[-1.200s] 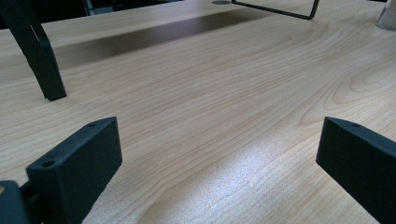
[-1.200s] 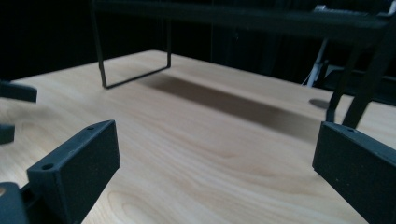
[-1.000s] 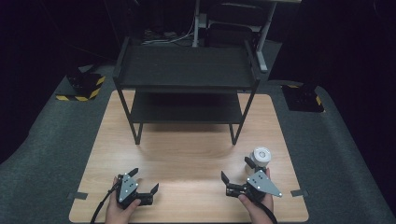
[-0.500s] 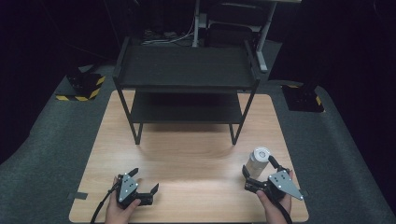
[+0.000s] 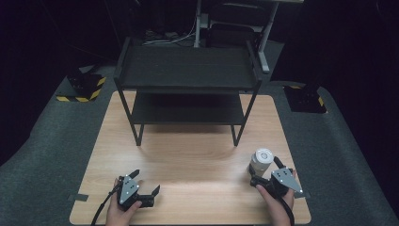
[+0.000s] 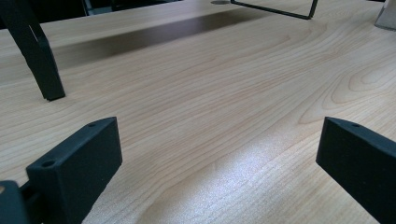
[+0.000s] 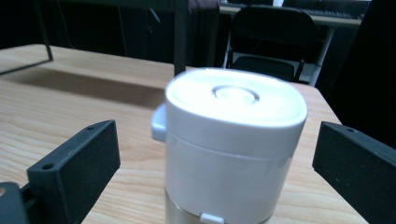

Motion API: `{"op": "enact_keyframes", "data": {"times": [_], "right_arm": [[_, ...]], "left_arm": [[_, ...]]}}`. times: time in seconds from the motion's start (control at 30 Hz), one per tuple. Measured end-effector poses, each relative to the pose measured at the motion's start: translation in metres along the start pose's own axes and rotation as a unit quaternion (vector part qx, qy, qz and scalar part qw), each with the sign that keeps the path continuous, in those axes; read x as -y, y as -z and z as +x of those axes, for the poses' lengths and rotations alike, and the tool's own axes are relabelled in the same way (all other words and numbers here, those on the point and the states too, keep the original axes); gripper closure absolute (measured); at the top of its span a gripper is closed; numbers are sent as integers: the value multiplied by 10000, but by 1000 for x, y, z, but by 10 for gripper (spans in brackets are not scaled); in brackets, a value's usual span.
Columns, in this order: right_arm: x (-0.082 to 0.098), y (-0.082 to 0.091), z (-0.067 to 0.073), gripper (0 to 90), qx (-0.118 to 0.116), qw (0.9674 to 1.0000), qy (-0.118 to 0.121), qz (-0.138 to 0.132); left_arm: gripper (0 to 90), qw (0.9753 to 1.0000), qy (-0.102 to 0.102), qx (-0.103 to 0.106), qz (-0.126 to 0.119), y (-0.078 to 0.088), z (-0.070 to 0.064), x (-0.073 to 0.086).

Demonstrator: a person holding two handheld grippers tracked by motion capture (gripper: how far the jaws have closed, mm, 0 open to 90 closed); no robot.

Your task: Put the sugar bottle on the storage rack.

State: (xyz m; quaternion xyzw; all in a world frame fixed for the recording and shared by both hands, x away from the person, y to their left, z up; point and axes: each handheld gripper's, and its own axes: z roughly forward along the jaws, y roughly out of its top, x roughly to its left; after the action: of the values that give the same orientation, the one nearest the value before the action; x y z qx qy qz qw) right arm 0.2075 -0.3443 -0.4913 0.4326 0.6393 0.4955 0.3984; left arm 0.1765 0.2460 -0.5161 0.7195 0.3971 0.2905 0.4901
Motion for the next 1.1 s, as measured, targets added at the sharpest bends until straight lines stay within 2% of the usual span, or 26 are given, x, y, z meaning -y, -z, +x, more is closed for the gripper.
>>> {"op": "enact_keyframes", "data": {"times": [0.23, 0.37, 0.53, 0.8, 1.1], "right_arm": [[7, -10, 3, 120, 129, 9999, 0, 54], [12, -11, 3, 217, 179, 9998, -59, -20], [14, -12, 5, 278, 177, 9998, -96, -69], [17, -11, 6, 299, 191, 9996, -187, -123], [10, -9, 6, 301, 82, 9999, -85, -11]], "left_arm": [[5, 10000, 14, -1, -11, 1, 0, 1], [5, 10000, 17, 0, -9, 1, 0, 1], [5, 10000, 26, -17, -17, 1, 0, 1], [5, 10000, 43, -25, -21, 1, 0, 1], [5, 10000, 76, -18, -13, 1, 0, 1]]}}
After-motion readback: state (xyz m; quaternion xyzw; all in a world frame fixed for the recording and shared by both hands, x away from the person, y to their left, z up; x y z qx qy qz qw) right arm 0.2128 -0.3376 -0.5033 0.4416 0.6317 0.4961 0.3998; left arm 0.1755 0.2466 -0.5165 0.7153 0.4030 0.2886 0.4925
